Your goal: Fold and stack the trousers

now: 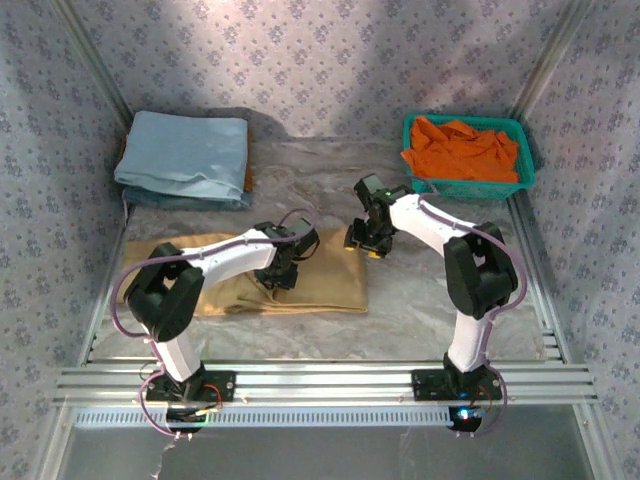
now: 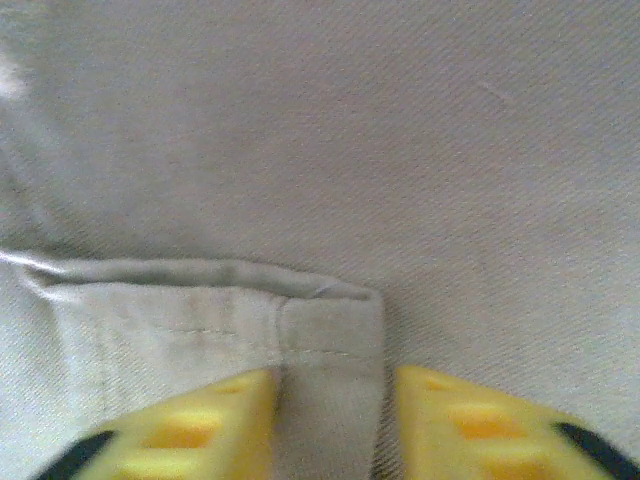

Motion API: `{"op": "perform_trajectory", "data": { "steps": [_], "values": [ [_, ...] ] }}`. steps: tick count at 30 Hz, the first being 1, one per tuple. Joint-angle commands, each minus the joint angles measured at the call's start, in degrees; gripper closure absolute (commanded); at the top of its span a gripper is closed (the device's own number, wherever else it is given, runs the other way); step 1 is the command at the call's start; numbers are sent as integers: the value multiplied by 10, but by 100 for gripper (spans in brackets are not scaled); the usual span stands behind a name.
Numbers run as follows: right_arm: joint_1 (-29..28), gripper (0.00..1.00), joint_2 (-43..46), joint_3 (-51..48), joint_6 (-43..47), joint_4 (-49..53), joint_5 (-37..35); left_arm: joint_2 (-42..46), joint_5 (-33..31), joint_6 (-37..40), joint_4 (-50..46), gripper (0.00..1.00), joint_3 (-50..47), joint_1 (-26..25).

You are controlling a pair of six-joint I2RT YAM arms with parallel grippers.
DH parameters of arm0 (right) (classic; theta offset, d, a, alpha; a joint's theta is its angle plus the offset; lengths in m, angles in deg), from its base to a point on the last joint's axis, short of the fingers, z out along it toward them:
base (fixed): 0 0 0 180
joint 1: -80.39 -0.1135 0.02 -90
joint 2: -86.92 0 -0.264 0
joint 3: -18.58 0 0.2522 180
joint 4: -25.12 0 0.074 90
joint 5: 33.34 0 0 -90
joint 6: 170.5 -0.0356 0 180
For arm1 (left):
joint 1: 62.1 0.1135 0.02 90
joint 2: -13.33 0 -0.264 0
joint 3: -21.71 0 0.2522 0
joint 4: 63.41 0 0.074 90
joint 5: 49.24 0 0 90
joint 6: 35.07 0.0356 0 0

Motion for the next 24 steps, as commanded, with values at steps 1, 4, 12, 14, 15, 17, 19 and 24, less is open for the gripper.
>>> {"op": "perform_trajectory", "data": {
  "steps": [1, 4, 12, 14, 15, 17, 19, 24],
  "values": [
    [-2, 43, 13, -13, 17, -3, 17, 14, -81, -35, -52, 81, 7, -6],
    [-4, 44, 23, -22, 20, -5, 20, 61, -103, -69, -50, 99, -24, -8],
    [-7, 44, 37, -25, 23, -7, 29, 183, -123, -166, -49, 100, -122, -7],
    [-11, 44, 37, -21, 24, -6, 33, 204, -116, -194, -57, 100, -147, -8],
    [-13, 44, 37, -18, 25, -5, 34, 214, -109, -205, -56, 99, -161, -8],
    [-15, 44, 37, -13, 27, -1, 37, 237, -83, -222, -42, 80, -196, -7],
    [-15, 44, 39, -7, 29, 4, 40, 253, -60, -235, -36, 75, -214, -8],
    [-11, 43, 38, 23, 28, 23, 30, 296, -31, -238, -54, 39, -217, -7]
  ]
}}
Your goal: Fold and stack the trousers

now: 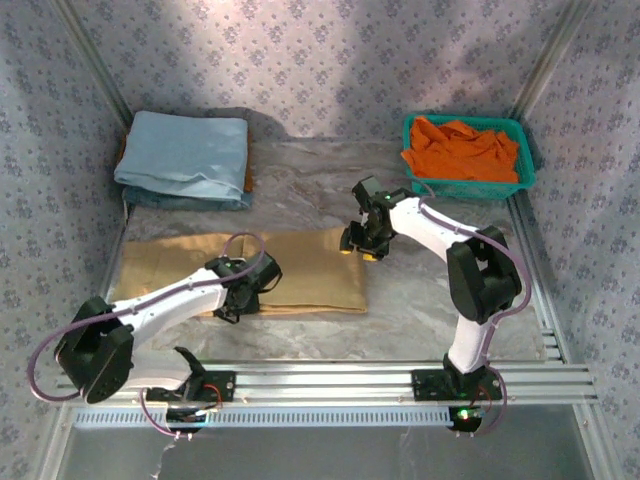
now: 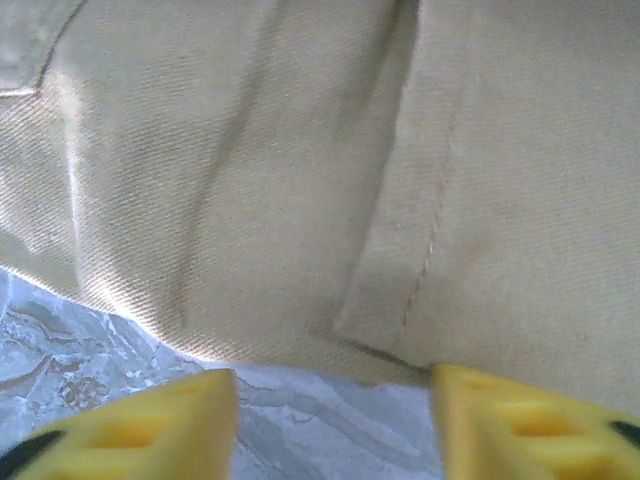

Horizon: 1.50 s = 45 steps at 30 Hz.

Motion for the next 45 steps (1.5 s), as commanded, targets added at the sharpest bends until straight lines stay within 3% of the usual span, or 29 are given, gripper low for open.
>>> {"op": "perform_trajectory", "data": {
  "steps": [1, 3, 6, 8, 10, 13, 19, 24, 28, 31, 34, 39, 45],
  "values": [
    [2, 43, 16, 40, 25, 31, -4, 41, 17, -10, -27, 38, 22, -4],
    [3, 47, 11, 49, 30, 27, -1, 63, 3, 10, -41, 38, 52, -1],
    [2, 71, -13, 68, 28, 19, 12, 66, 13, 52, -37, 46, 114, 18],
    [1, 90, -37, 78, 26, 13, 11, 43, 32, 84, -5, 57, 153, 25],
    [3, 99, -56, 81, 23, 3, 2, 0, 58, 99, 28, 71, 176, 31],
    [13, 100, -86, 84, 20, 1, -12, -75, 86, 105, 71, 100, 184, 32],
    [31, 100, -124, 55, 23, -15, 1, -107, 164, 84, 230, 100, 66, 59],
    [32, 100, -108, 76, 74, 17, 27, -112, 196, 83, 250, 100, 9, 70],
    [39, 94, -34, 70, 93, 20, 39, -70, 199, 99, 219, 100, -8, 72],
    [45, 74, 24, 56, 102, 21, 30, -11, 188, 122, 185, 90, 1, 81],
    [51, 52, 58, 32, 111, 25, 24, 28, 192, 149, 156, 68, 18, 114],
    [55, 45, 71, -31, 125, 27, 33, 44, 215, 188, 139, 35, 38, 188],
    [29, 44, 41, -88, 130, 22, 27, 36, 232, 194, 148, 24, 43, 242]
  ]
}}
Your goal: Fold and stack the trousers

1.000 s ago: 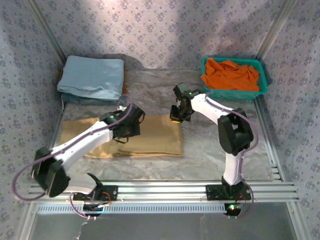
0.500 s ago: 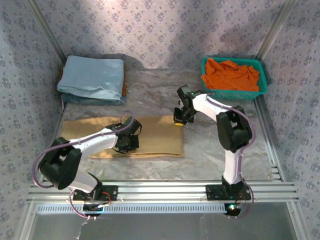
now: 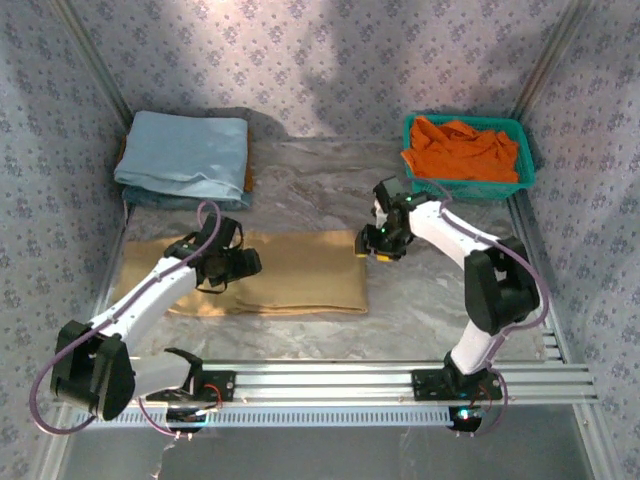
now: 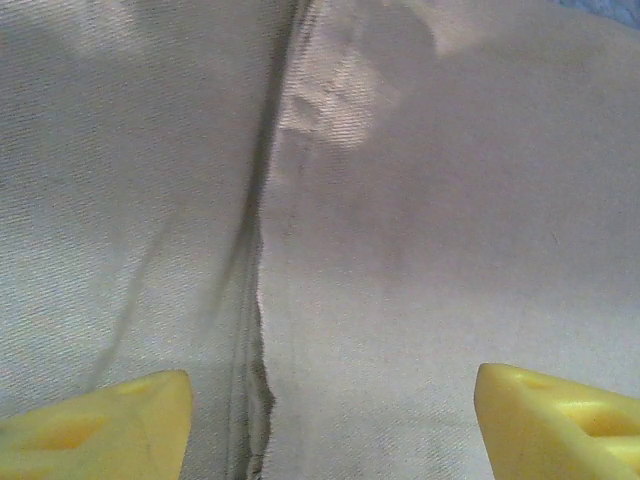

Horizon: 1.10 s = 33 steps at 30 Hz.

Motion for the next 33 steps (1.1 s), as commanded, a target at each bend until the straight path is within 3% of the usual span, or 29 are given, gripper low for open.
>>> {"op": "perform_trajectory", "data": {
  "steps": [1, 13, 16, 21, 23, 29, 33],
  "values": [
    [-21, 44, -21, -35, 12, 7, 5, -6, 19, 15, -12, 24, 16, 18],
    [-70, 47, -96, -32, -4, -27, 33, -41, 35, -14, 37, 21, 12, 27],
    [-66, 55, -95, -32, -5, -28, 37, -41, 35, -12, 36, 21, 12, 29],
    [-55, 90, -84, -35, -15, -29, 55, -41, 37, -7, 39, 20, 8, 35],
    [-53, 98, -73, -37, -23, -30, 63, -40, 40, -6, 41, 20, 6, 38],
    [-38, 100, -27, -47, -43, -10, 20, -40, 50, -1, 45, 20, 8, 47],
    [29, 100, -2, -83, -55, 8, -17, -39, 51, 1, 49, 20, 10, 51]
  ]
}}
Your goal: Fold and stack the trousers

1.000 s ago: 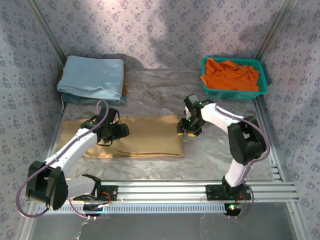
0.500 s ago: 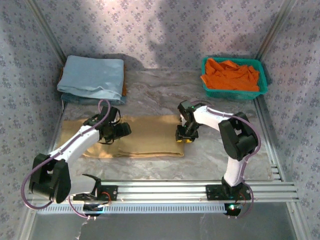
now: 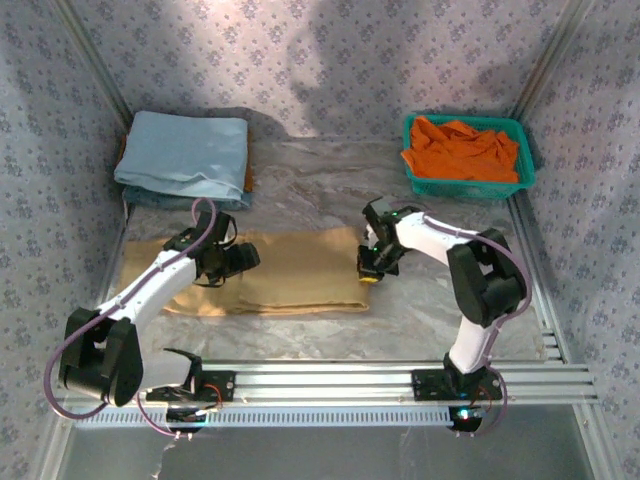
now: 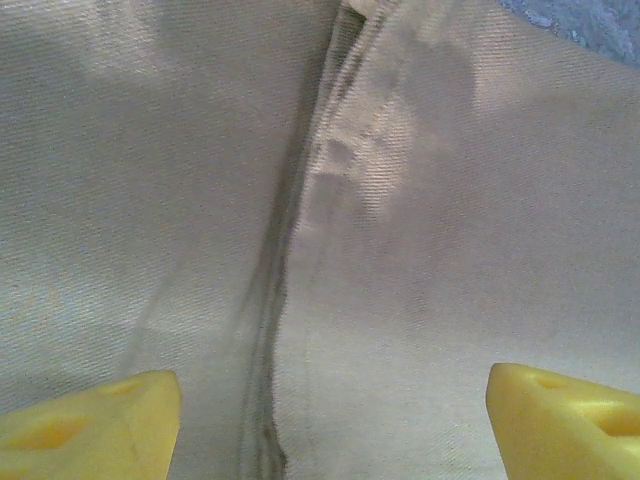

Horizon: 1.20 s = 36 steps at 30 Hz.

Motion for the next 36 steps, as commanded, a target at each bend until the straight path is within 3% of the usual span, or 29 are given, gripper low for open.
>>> {"op": "perform_trajectory", "data": {
  "steps": [1, 13, 20, 22, 24, 28, 33, 36],
  "values": [
    [61, 100, 28, -31, -19, 34, -54, 1, 10, 6, 14, 20, 10, 5],
    [245, 100, 62, -23, 3, 113, -157, -3, 16, 5, 30, 20, 13, 5],
    [271, 100, 81, -29, 30, 96, -113, -25, 19, 15, 25, 20, 38, 5],
    [274, 92, 84, -33, 35, 96, -109, -26, 18, 16, 23, 20, 42, 6],
    [280, 72, 90, -38, 38, 94, -107, -28, 17, 16, 21, 20, 47, 8],
    [297, 53, 109, -51, 46, 87, -99, -28, 17, 20, 10, 19, 54, 16],
    [317, 37, 130, -70, 56, 74, -93, -19, 20, 28, -9, 18, 63, 43],
    [323, 35, 124, -79, 57, 63, -77, -13, 23, 27, -16, 17, 65, 63]
  ]
}}
